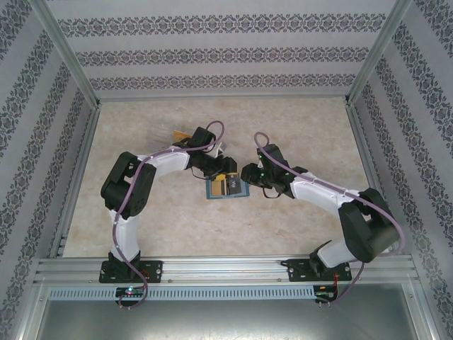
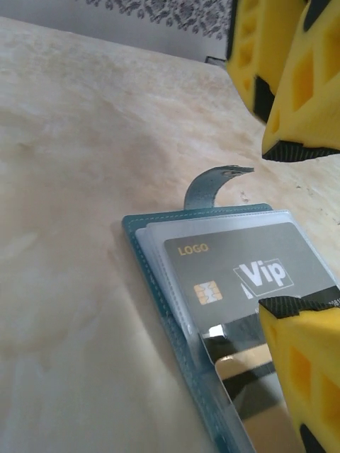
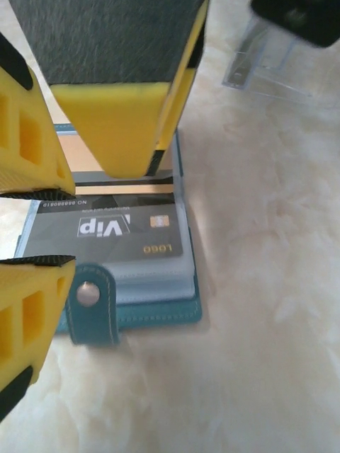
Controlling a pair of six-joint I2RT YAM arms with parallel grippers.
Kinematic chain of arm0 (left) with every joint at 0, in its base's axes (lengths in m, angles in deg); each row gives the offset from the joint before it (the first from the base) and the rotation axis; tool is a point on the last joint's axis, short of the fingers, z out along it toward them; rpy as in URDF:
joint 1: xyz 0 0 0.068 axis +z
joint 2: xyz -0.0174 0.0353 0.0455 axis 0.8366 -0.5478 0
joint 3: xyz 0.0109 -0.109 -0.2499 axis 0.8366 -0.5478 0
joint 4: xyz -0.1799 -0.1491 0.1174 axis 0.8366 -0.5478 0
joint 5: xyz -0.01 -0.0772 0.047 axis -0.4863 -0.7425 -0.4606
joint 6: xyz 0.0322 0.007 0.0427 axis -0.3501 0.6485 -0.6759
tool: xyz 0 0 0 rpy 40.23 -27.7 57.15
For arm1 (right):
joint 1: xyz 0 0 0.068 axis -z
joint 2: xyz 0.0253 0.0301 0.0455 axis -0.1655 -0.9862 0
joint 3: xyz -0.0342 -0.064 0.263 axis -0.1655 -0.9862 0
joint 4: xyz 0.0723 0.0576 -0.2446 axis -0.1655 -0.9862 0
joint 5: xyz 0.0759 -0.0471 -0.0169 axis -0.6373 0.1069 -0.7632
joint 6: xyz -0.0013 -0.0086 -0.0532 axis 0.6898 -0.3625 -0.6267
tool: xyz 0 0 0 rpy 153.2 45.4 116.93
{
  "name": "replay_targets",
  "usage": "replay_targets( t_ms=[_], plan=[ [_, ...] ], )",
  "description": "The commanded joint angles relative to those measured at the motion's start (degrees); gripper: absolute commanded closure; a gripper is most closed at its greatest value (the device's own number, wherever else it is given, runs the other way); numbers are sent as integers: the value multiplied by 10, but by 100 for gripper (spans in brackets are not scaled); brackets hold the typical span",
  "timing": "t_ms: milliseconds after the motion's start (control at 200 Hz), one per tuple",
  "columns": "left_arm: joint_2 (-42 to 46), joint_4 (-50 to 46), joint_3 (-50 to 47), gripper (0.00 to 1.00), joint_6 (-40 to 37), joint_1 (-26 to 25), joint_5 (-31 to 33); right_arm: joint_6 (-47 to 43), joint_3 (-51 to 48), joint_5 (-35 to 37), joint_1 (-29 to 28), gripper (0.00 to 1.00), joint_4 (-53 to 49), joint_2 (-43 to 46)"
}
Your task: Take the credit cards out of the card holder
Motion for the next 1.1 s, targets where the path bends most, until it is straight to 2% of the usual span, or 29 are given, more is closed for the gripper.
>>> replay_targets(
  t_ms=[0, 165, 335, 520, 769, 1094],
  plan=[
    [46, -24, -13, 50, -4, -2, 58, -14, 33, 8, -20, 73, -23, -33],
    [32, 14, -35, 60, 53, -7, 36, -3, 52, 26, -34, 76, -35, -77],
    [2, -1, -14, 67, 46, -15, 26, 9, 52, 19, -22, 78, -31, -107],
    [-18, -25, -2, 68, 30, -19, 23, 11, 59, 15, -13, 78, -30, -127],
    [-2, -40, -27, 69, 8, -18, 99, 23, 62, 18, -8, 78, -38, -152],
    [-14, -43, -32, 68, 0, -18, 94, 38, 31, 19, -1, 78, -31, -140]
  ],
)
